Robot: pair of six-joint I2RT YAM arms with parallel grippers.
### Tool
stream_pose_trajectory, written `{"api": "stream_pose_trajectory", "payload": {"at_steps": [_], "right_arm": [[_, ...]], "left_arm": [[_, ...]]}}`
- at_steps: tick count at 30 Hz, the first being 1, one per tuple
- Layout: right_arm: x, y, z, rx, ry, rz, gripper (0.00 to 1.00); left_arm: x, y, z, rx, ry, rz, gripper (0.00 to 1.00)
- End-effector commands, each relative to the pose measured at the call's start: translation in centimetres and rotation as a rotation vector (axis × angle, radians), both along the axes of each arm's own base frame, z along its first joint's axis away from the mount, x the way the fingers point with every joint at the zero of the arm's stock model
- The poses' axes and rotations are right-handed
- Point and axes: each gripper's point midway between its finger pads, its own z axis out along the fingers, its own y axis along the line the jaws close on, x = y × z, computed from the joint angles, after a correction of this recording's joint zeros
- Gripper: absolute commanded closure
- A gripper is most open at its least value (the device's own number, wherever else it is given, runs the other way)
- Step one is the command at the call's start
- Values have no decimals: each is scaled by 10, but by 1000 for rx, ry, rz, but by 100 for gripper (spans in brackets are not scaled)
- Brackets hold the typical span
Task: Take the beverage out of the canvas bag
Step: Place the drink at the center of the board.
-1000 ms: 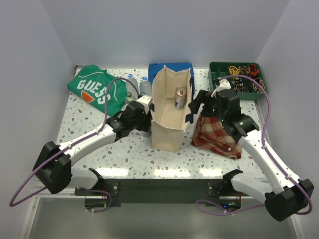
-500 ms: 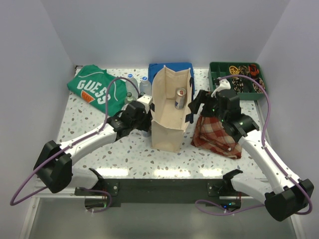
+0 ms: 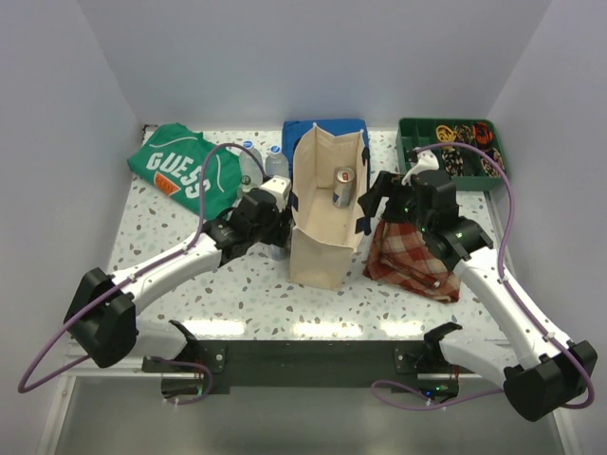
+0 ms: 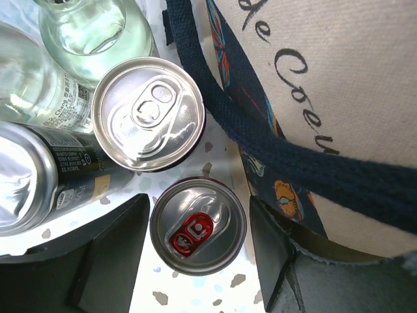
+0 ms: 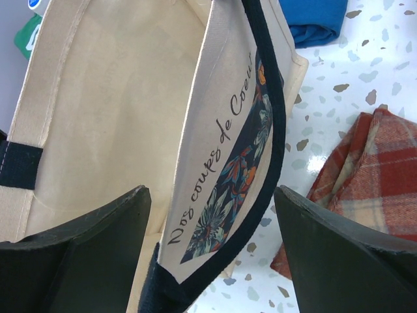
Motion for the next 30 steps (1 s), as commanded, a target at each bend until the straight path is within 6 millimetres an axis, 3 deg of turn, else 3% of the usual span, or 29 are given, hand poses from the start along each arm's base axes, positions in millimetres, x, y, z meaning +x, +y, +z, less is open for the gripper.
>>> {"api": "stream_pose_trajectory", "payload": {"at_steps": [1,10,13,20,25,30], "right_arm": [[1,-5,8,-8,-34,-16,19],[2,-1,11,5,-35,-1,19],[3,2,10,14,-33,8,24],[7,12,6,33,-13,42,38],[7,18,1,38,5,74,42],[6,18,1,34,2,81,69]], "left_arm": [[13,-7,31,-61,-78,32,32],[12,7,52,-49,-116,76,30],[11,13,61,-45,-140,96,30],[11,17,100,-87,-207,104,29],[8,16,129,-132,-250,88,29],[4,16,152,-176,-289,76,29]]}}
